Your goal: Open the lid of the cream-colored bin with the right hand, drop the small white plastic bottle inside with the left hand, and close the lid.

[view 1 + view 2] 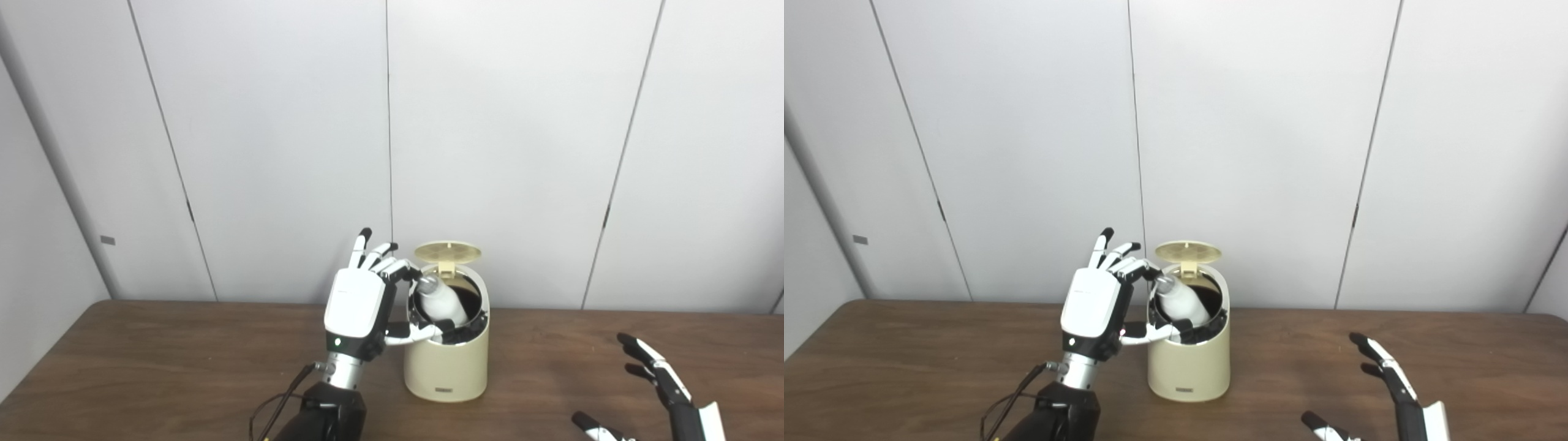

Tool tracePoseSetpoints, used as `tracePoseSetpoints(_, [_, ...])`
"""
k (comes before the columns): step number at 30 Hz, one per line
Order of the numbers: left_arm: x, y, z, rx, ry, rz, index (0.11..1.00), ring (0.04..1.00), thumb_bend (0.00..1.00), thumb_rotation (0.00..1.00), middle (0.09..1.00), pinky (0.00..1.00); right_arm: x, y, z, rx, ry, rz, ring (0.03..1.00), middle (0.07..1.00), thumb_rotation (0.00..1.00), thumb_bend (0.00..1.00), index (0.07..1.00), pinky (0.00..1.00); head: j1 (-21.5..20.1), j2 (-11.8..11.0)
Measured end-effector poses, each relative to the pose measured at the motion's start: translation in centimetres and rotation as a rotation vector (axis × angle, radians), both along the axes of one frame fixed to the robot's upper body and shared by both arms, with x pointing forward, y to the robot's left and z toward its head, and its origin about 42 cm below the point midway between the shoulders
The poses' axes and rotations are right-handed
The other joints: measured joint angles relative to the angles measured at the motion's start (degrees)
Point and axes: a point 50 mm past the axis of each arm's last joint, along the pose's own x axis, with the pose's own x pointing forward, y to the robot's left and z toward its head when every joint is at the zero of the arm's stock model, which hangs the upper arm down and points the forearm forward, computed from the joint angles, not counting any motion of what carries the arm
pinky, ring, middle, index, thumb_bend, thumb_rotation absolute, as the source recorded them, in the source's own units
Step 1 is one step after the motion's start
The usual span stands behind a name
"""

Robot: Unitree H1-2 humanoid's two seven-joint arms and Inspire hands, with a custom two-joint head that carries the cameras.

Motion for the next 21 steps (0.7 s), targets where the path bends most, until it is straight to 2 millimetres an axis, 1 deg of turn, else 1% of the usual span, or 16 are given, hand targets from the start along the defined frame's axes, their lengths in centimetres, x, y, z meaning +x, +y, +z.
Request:
tracePoseSetpoints(3, [0.02,0.11,0.02,0.002,-0.001,0.002,0.550,0.807,1.00,0.61,0.547,1.00,0.01,-0.02,-0.02,-0.002,0.000,0.000,0.823,0.845,0.21,0.57,0.811,0.73,0.0,0.0])
tracePoseSetpoints(6, [0.02,0.11,0.02,0.002,-0.001,0.002,0.552,0.806,1.00,0.61,0.552,1.00,0.05,-0.03,-0.03,-0.003,0.000,0.001,0.819,0.841,0.23,0.57,0.809,0.72,0.0,0.1])
tracePoseSetpoints(17, [0.02,0.11,0.03,0.001,-0.002,0.003,0.560,0.811,1.00,0.56,0.558,1.00,0.09,-0.04,-0.02,-0.005,-0.007,0.001,0.815,0.840,0.23,0.58,0.814,0.72,-0.2,0.2])
tracePoseSetpoints(21, [0.01,0.11,0.23,-0.004,-0.008,0.004,0.549,0.789,1.00,0.54,0.532,1.00,0.07,-0.04,0.01,-0.004,-0.015,0.002,0.815,0.840,0.24,0.58,0.816,0.72,-0.3,0.2])
